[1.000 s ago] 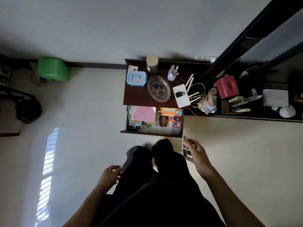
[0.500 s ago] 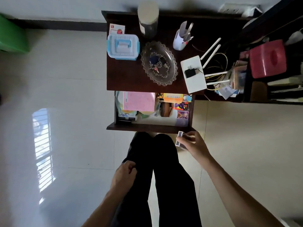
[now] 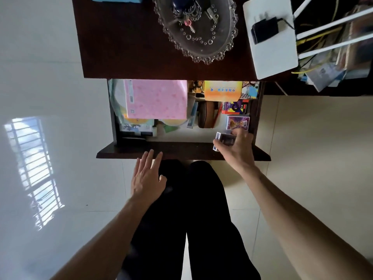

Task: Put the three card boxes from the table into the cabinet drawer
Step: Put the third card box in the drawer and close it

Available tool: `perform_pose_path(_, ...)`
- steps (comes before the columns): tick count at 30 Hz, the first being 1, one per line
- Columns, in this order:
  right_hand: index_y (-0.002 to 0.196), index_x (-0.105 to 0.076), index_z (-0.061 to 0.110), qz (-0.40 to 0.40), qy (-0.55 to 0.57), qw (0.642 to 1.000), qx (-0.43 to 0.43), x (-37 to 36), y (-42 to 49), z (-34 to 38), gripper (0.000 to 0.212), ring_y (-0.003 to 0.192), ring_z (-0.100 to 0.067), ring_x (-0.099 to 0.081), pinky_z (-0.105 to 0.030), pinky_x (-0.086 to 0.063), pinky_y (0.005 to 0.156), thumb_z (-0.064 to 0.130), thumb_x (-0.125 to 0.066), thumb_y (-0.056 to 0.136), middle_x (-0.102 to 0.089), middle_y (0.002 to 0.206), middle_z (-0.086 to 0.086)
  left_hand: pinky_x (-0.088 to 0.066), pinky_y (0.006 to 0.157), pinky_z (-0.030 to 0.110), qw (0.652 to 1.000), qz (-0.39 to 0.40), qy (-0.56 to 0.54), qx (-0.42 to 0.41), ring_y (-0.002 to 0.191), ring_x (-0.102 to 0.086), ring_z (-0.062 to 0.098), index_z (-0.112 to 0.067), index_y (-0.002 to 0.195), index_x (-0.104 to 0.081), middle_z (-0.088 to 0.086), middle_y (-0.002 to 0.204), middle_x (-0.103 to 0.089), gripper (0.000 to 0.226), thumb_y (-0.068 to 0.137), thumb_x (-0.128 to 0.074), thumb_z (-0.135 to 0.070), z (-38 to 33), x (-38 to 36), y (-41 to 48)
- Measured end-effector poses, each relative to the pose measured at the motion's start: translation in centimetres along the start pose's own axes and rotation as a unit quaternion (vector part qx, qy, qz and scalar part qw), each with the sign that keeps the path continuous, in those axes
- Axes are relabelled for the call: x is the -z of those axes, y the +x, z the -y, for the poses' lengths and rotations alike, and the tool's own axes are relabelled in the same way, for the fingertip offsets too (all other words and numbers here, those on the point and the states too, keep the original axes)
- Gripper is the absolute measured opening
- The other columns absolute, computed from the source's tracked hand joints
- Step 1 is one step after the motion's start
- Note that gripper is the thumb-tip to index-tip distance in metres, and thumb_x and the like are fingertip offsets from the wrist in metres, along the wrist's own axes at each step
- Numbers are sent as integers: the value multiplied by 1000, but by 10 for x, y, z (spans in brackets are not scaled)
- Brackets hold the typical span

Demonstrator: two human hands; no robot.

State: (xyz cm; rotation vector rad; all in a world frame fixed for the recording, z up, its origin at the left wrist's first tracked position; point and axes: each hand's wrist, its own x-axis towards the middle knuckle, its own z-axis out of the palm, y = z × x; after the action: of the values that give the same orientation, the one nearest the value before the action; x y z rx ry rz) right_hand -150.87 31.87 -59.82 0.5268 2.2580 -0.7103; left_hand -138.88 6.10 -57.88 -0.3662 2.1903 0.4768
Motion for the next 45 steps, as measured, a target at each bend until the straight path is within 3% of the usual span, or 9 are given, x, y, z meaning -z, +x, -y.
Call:
perform_pose_path(5,122,-47,15,5,-71,997,-1,-13,18,-7,67,112,-33,-56,-44,-61,81,46,-84,74,-38,134,-16,-11,124,39,1000,-28,-4,-9,152,-6,23,-23,153,-23,7,163,-17,80,83,-59,-23,2,-7,0)
perform_pose_path(7,122,-48,16,10,-86,996,-9,-16,25,-11,67,110,-36,-58,-49,-62,81,46,-84,74,-37,134,-17,-16,124,41,999,-34,-12,-6,152,-7,25,-21,153,-25,8,163,-19,80,81,-61,-22,2,-9,1)
perform_pose_path(15,121,-49,18,-11,-166,986,-32,-25,47,-27,63,110,-39,-59,-47,-60,80,47,-82,76,-41,129,-18,-22,122,43,996,-86,-33,17,149,-20,26,-19,146,-40,11,158,-32,71,79,-64,-18,-3,-20,5)
perform_pose_path(24,128,-54,10,-38,-305,951,-28,-28,68,-34,70,121,-38,-51,-51,-53,97,51,-80,78,-43,134,-21,-22,121,44,990,-133,-38,20,147,-26,32,-13,141,-47,16,154,-37,68,76,-67,-11,-5,-32,6)
perform_pose_path(29,137,-44,5,-36,-273,960,-44,-33,75,-34,73,117,-37,-58,-47,-56,90,39,-79,83,-50,131,-20,-22,120,44,989,-139,-44,23,147,-25,31,-13,141,-47,16,154,-37,67,77,-67,-10,-4,-37,7)
perform_pose_path(39,146,-35,5,-10,-250,965,-76,-33,80,-36,82,124,-40,-57,-48,-53,95,34,-79,84,-47,140,-20,-25,119,46,988,-142,-52,32,146,-27,30,-15,139,-49,14,152,-40,65,76,-66,-13,-6,-35,8)
perform_pose_path(42,153,-25,8,38,-160,982,-89,-23,72,-35,92,128,-38,-54,-51,-51,101,40,-78,85,-46,144,-18,-26,117,45,992,-116,-45,35,144,-29,28,-18,138,-49,10,151,-41,63,77,-66,-20,-6,-25,8)
perform_pose_path(45,144,-37,13,83,-35,993,-79,-10,56,-30,73,113,-31,-64,-48,-54,98,36,-77,87,-60,133,-12,-26,116,43,995,-73,-44,42,141,-30,24,-24,138,-48,3,149,-42,59,81,-61,-29,-4,-8,11)
